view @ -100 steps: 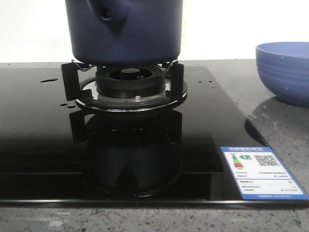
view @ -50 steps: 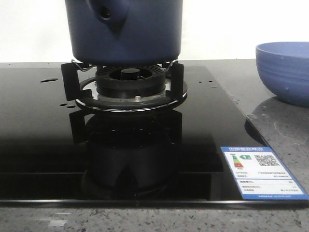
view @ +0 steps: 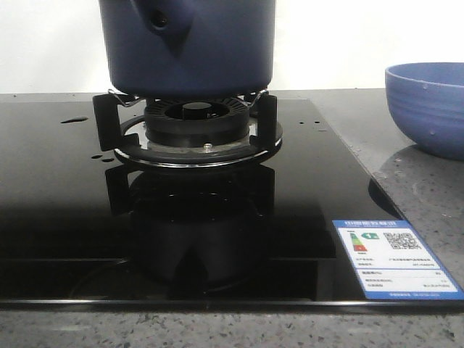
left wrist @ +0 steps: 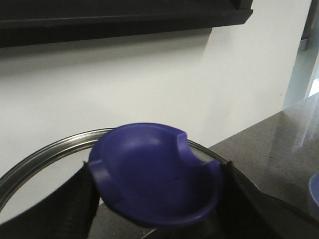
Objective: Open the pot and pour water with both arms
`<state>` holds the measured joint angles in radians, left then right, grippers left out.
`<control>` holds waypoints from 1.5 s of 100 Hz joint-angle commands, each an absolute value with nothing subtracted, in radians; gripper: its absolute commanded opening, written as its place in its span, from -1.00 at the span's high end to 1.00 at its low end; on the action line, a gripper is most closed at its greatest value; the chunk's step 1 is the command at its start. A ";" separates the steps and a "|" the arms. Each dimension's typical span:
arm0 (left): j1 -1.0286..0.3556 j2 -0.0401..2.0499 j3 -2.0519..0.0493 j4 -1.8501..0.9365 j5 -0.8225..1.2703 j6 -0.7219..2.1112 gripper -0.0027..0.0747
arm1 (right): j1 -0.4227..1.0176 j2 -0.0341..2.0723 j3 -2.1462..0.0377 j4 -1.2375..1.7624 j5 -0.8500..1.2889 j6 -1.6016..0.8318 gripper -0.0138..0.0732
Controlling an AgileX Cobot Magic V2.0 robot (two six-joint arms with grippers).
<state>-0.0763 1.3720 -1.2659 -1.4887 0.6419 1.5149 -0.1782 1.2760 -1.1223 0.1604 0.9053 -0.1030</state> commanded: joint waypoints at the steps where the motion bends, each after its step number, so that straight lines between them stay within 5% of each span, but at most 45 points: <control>1: -0.062 1.327 -1.304 -1.558 0.657 1.515 -0.04 | -0.195 1.338 -1.168 0.193 0.877 -0.101 -0.41; 20: -0.022 1.327 -1.304 -1.558 0.648 1.515 -0.04 | -0.194 1.466 -1.168 0.202 0.877 -0.103 -0.21; 44: 0.012 1.327 -1.304 -1.558 0.647 1.515 -0.04 | -0.194 1.480 -1.178 0.204 0.879 -0.106 0.85; 91: 0.021 1.332 -1.304 -1.511 0.566 1.515 -0.04 | -0.170 1.476 -1.439 0.307 1.073 -0.158 0.81; 150: 0.021 1.332 -1.304 -1.511 0.531 1.515 -0.04 | 0.145 1.670 -1.979 0.435 1.162 -0.157 0.81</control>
<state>0.0192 1.3690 -1.2659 -1.4507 0.5436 1.5149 0.1079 1.6755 -1.8901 0.3746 1.2241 -0.1476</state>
